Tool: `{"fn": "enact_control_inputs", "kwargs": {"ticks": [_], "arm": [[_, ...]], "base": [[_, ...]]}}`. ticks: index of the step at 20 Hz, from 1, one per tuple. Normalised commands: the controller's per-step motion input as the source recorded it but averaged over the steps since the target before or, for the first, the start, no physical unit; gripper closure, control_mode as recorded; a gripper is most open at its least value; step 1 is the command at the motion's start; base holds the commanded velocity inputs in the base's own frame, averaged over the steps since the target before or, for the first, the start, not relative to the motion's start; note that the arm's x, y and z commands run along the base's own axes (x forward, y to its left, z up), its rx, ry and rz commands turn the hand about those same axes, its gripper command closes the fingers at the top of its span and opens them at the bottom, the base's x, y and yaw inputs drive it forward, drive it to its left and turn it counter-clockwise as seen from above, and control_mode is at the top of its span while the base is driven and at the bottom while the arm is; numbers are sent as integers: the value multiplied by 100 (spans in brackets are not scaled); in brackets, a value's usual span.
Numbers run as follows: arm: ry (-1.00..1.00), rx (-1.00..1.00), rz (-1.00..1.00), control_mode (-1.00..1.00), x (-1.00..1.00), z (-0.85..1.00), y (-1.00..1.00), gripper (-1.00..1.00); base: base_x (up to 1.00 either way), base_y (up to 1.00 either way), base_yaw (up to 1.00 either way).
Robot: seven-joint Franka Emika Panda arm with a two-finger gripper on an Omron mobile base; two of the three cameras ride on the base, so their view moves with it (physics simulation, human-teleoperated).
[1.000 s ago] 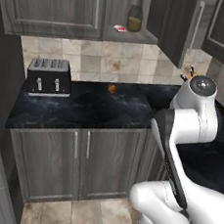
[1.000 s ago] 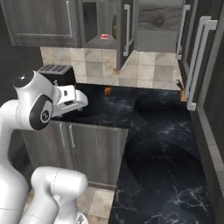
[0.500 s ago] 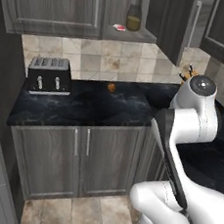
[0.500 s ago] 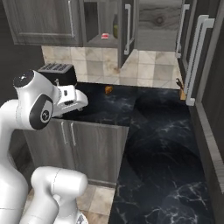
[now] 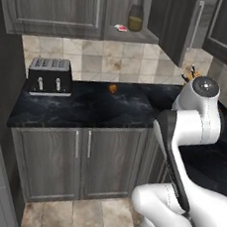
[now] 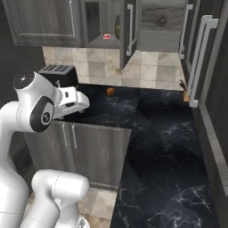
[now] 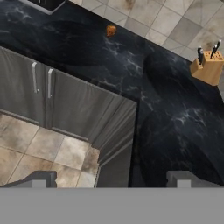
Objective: Pick the bar and boxed food from the counter and place them in the cabinets closest to them.
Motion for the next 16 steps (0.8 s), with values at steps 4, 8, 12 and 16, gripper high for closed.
{"fn": "enact_control_inputs", "kwargs": {"ticks": [4, 8, 12, 16], "arm": [[0, 0, 0, 100, 0, 0, 0, -100], [0, 0, 0, 100, 0, 0, 0, -100], [0, 0, 0, 100, 0, 0, 0, -100], [0, 0, 0, 100, 0, 0, 0, -100]], "base": [[-5, 0, 0], [-11, 16, 0], [-16, 32, 0], [-23, 43, 0]]}}
